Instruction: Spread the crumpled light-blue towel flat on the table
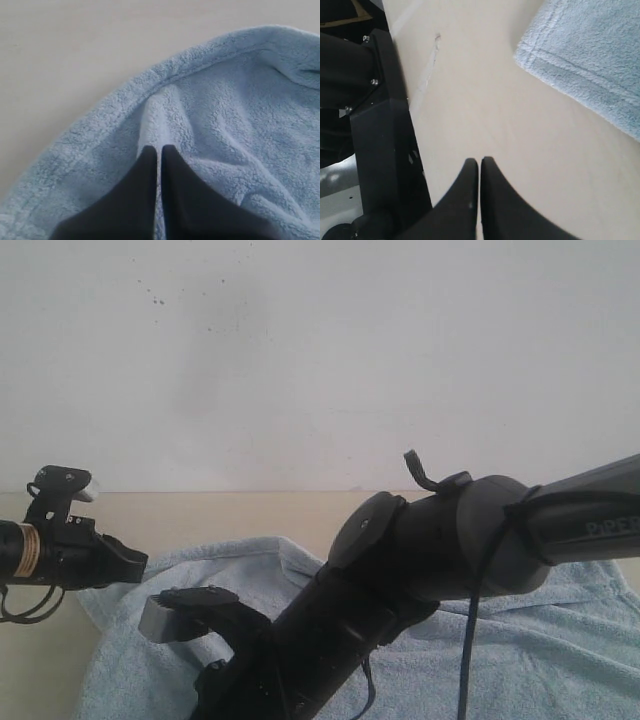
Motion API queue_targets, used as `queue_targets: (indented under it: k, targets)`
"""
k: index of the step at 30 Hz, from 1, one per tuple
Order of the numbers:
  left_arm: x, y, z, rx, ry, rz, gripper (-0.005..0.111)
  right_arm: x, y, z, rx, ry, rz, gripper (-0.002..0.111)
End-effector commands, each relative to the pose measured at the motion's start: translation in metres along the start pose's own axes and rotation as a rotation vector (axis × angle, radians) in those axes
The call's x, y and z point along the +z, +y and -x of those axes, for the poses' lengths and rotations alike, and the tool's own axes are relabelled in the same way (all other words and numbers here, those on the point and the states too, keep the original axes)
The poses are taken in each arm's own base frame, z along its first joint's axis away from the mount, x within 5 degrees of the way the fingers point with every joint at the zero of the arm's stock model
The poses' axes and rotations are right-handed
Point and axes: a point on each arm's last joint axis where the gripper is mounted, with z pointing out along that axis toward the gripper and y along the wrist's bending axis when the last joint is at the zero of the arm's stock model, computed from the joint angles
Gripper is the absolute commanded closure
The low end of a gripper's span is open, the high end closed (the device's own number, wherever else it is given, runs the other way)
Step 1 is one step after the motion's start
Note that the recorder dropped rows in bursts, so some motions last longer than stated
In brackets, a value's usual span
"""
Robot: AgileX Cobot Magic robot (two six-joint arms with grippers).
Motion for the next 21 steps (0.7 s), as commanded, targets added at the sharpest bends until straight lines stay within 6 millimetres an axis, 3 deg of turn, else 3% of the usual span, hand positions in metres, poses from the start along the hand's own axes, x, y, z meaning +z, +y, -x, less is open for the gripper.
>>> queue_targets:
  k: [1,8,14,21]
  targets:
    - [0.004,0.006,-0.008,-0.067,0.009,-0.052,0.103,-0.001,0.003,0.001,-0.001,0.003,0.022,0.107]
    - [0.009,0.034,-0.033,-0.143,0.105,0.0,0.103,-0.001,0.003,0.001,-0.001,0.003,0.022,0.107]
    - [0.007,0.05,-0.042,-0.174,0.117,0.041,0.103,-0.001,0.003,0.001,-0.001,0.003,0.022,0.107]
    - [0.018,0.069,-0.046,-0.123,0.173,0.139,0.103,-0.001,0.003,0.001,0.002,0.003,0.021,0.107]
